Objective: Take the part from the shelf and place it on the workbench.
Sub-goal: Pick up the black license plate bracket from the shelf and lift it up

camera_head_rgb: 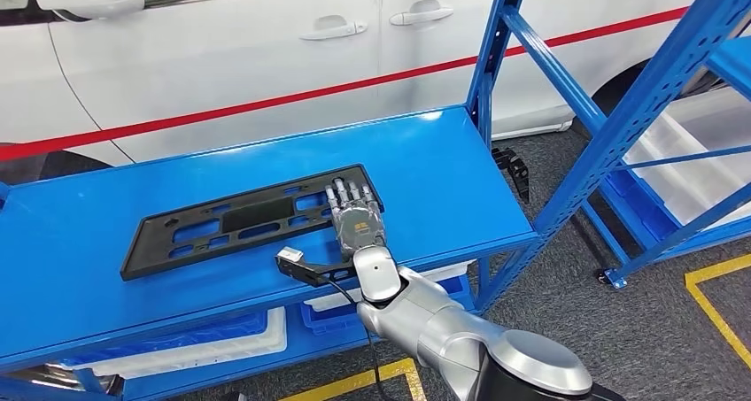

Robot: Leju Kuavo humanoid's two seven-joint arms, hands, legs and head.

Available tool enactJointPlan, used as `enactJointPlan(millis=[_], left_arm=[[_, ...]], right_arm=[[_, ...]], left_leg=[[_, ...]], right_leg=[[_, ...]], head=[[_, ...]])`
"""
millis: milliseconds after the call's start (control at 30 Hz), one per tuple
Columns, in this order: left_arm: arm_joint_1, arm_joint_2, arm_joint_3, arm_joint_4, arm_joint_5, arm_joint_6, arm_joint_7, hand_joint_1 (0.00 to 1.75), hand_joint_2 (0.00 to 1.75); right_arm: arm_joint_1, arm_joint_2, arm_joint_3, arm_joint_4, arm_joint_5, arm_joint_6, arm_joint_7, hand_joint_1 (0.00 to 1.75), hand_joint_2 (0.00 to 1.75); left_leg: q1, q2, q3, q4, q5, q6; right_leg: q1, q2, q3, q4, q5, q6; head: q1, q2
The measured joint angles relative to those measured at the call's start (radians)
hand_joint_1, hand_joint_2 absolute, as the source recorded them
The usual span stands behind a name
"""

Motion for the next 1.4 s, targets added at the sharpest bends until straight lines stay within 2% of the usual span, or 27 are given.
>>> enactJointPlan(millis=[33,67,100,167,200,233,300,400,467,533,567,600,633,700,733,767,867,933,967,1033,1067,1100,1133,1200,1233,1300,1400], left_arm=[[0.000,0.000,-0.001,0.000,0.000,0.000,0.000,0.00,0.00],[0.000,0.000,-0.003,0.000,-0.001,0.000,0.001,0.00,0.00],[0.000,0.000,-0.004,0.000,-0.002,0.000,0.001,0.00,0.00],[0.000,0.000,-0.006,0.000,-0.003,-0.001,0.002,0.00,0.00],[0.000,0.000,-0.006,0.000,-0.003,-0.001,0.002,0.00,0.00],[-0.001,0.000,-0.006,0.000,-0.003,-0.002,0.002,0.00,0.00],[-0.003,0.000,-0.006,0.000,-0.002,-0.006,0.004,0.00,0.00],[-0.006,0.000,-0.006,0.000,-0.001,-0.009,0.006,0.00,0.00],[-0.006,0.000,-0.006,0.000,0.000,-0.011,0.006,0.00,0.00],[-0.005,0.000,-0.006,0.000,0.001,-0.011,0.005,0.00,0.00],[-0.004,0.000,-0.006,0.000,0.001,-0.010,0.005,0.00,0.00],[-0.004,0.001,-0.006,0.000,0.001,-0.010,0.005,0.00,0.00],[-0.003,0.001,-0.006,0.000,0.001,-0.009,0.004,0.00,0.00],[-0.003,0.002,-0.006,0.000,0.001,-0.009,0.004,0.00,0.00],[-0.004,0.002,-0.006,0.000,0.002,-0.008,0.004,0.00,0.00],[-0.004,0.002,-0.006,0.000,0.002,-0.008,0.003,0.00,0.00],[-0.003,0.002,-0.005,0.000,0.003,-0.006,0.001,0.00,0.00],[-0.001,0.002,-0.005,0.000,0.003,-0.005,-0.002,0.00,0.00],[-0.001,0.002,-0.005,0.000,0.003,-0.005,-0.004,0.00,0.00],[0.000,0.002,-0.005,0.000,0.002,-0.005,-0.007,0.00,0.00],[0.002,0.002,-0.005,0.000,0.001,-0.005,-0.008,0.00,0.00],[0.004,0.003,-0.005,0.000,0.000,-0.004,-0.009,0.00,0.00],[0.005,0.003,-0.005,0.000,0.000,-0.003,-0.009,0.00,0.00],[0.007,0.002,-0.005,0.000,0.000,-0.001,-0.009,0.00,0.00],[0.007,0.002,-0.005,0.000,0.000,0.000,-0.010,0.00,0.00],[0.006,0.002,-0.005,0.000,0.000,0.002,-0.011,0.00,0.00],[0.004,0.003,-0.005,-0.001,0.001,0.003,-0.013,0.00,0.00]], right_arm=[[0.001,0.000,0.000,0.003,0.000,0.000,0.000,0.00,1.75],[0.001,0.000,0.000,0.005,0.000,0.001,-0.001,0.00,1.75],[0.002,0.000,0.000,0.007,0.000,0.002,-0.001,0.00,1.75],[0.001,0.000,0.000,0.011,0.000,0.003,-0.001,0.00,1.75],[-0.001,0.000,0.000,0.013,0.000,0.003,-0.001,0.00,1.75],[-0.003,0.000,-0.001,0.014,0.000,0.004,-0.001,0.00,1.75],[-0.008,0.000,-0.002,0.014,0.000,0.004,0.000,0.00,1.75],[-0.013,0.001,-0.003,0.014,0.000,0.003,0.000,0.00,1.75],[-0.014,0.002,-0.004,0.014,0.000,0.003,0.000,0.00,1.75],[-0.013,0.002,-0.004,0.014,0.001,0.003,0.001,0.00,1.75],[-0.012,0.002,-0.005,0.014,0.002,0.003,0.001,0.00,1.75],[-0.011,0.002,-0.005,0.014,0.003,0.003,0.001,0.00,1.75],[-0.010,0.002,-0.005,0.014,0.004,0.003,0.001,0.00,1.75],[-0.010,0.002,-0.006,0.014,0.004,0.003,0.001,0.00,1.75],[-0.010,0.002,-0.007,0.014,0.005,0.003,0.002,0.00,1.75],[-0.011,0.002,-0.009,0.015,0.005,0.003,0.002,0.00,1.75],[-0.013,0.002,-0.011,0.015,0.007,0.005,0.005,0.00,1.75],[-0.012,0.002,-0.013,0.017,0.007,0.010,0.010,0.00,1.75],[-0.012,0.001,-0.014,0.018,0.006,0.012,0.012,0.00,1.75],[-0.010,0.001,-0.017,0.020,0.006,0.014,0.014,0.00,1.75],[-0.008,0.000,-0.018,0.020,0.006,0.014,0.015,0.00,1.75],[-0.007,0.000,-0.018,0.020,0.006,0.014,0.015,0.00,1.75],[-0.005,0.000,-0.018,0.020,0.006,0.014,0.015,0.00,1.75],[-0.004,0.000,-0.019,0.020,0.006,0.014,0.015,0.00,1.75],[-0.004,0.000,-0.019,0.021,0.006,0.015,0.015,0.00,1.75],[-0.005,0.001,-0.020,0.021,0.007,0.015,0.015,0.00,1.75],[-0.012,0.004,-0.025,0.020,0.007,0.015,0.016,0.00,1.75]], left_leg=[[0.000,0.000,0.003,0.000,-0.003,0.000],[0.000,0.002,0.008,0.001,-0.005,-0.002],[0.001,0.002,0.014,0.002,-0.008,-0.005],[0.004,0.002,0.029,0.009,-0.017,-0.015],[0.003,0.000,0.034,0.014,-0.024,-0.022],[0.002,-0.001,0.034,0.019,-0.029,-0.028],[0.000,-0.002,0.033,0.020,-0.036,-0.040],[0.003,0.000,0.032,0.034,-0.055,-0.055],[0.004,0.001,-0.013,0.128,-0.101,-0.061],[0.004,0.000,-0.091,0.267,-0.150,-0.064],[0.005,0.000,-0.119,0.309,-0.153,-0.064],[0.004,0.000,-0.129,0.312,-0.136,-0.063],[0.004,0.000,-0.119,0.276,-0.100,-0.060],[0.003,0.000,-0.068,0.143,-0.022,-0.052],[0.001,0.001,-0.045,0.086,-0.001,-0.047],[-0.001,0.001,-0.031,0.052,0.006,-0.043],[-0.002,0.001,-0.022,0.029,0.006,-0.029],[0.002,0.002,-0.017,0.017,0.013,-0.015],[0.003,0.003,-0.015,0.013,0.012,-0.009],[0.001,0.002,-0.013,0.012,0.002,-0.001],[0.000,0.002,-0.011,0.011,-0.004,0.001],[0.000,0.002,-0.005,0.012,-0.009,0.001],[0.000,0.002,0.004,0.012,-0.014,-0.002],[0.001,0.002,0.025,0.012,-0.028,-0.009],[-0.001,0.001,0.032,0.013,-0.036,-0.014],[-0.003,0.000,0.040,0.010,-0.049,-0.027],[-0.003,0.000,0.062,0.007,-0.062,-0.044]], right_leg=[[-0.003,0.000,-0.033,0.056,-0.013,0.003],[-0.006,-0.001,-0.051,0.083,-0.010,0.006],[-0.010,-0.002,-0.050,0.072,0.013,0.009],[-0.016,-0.004,0.003,-0.044,0.087,0.011],[-0.016,-0.004,0.031,-0.103,0.111,0.011],[-0.015,-0.004,0.050,-0.145,0.120,0.007],[-0.011,0.000,0.059,-0.168,0.108,-0.004],[-0.013,0.001,0.069,-0.179,0.099,-0.022],[-0.015,-0.002,0.077,-0.183,0.095,-0.031],[-0.012,-0.003,0.079,-0.183,0.092,-0.036],[-0.011,-0.002,0.080,-0.183,0.090,-0.037],[-0.010,-0.001,0.083,-0.183,0.088,-0.038],[-0.010,0.000,0.087,-0.183,0.086,-0.037],[-0.009,0.002,0.096,-0.183,0.082,-0.034],[-0.007,0.003,0.097,-0.182,0.080,-0.030],[-0.006,0.003,0.096,-0.182,0.080,-0.026],[-0.005,0.003,0.097,-0.186,0.080,-0.009],[-0.005,0.002,0.084,-0.152,0.055,0.001],[-0.006,0.001,0.062,-0.104,0.028,0.004],[-0.006,0.000,-0.007,0.027,-0.025,0.008],[-0.007,0.000,-0.036,0.078,-0.035,0.010],[-0.007,0.000,-0.048,0.094,-0.024,0.011],[-0.008,0.000,-0.039,0.069,0.006,0.011],[-0.010,-0.001,0.021,-0.059,0.080,0.006],[-0.009,-0.002,0.051,-0.122,0.097,0.002],[-0.005,-0.002,0.081,-0.180,0.090,-0.009],[-0.004,0.001,0.110,-0.195,0.068,-0.028]], head=[[0.000,0.000],[0.000,0.000],[0.000,0.000],[0.000,0.000],[0.000,0.000],[0.000,0.000],[-0.002,0.000],[-0.003,0.000],[-0.004,0.000],[-0.004,0.000],[-0.004,0.000],[-0.004,0.000],[-0.004,0.000],[-0.004,0.000],[-0.004,0.000],[-0.003,0.000],[-0.003,0.000],[-0.002,0.000],[-0.002,0.000],[-0.002,0.000],[-0.002,0.000],[-0.002,0.000],[-0.001,0.000],[-0.001,0.000],[-0.001,0.000],[-0.002,0.000],[-0.003,0.000]])
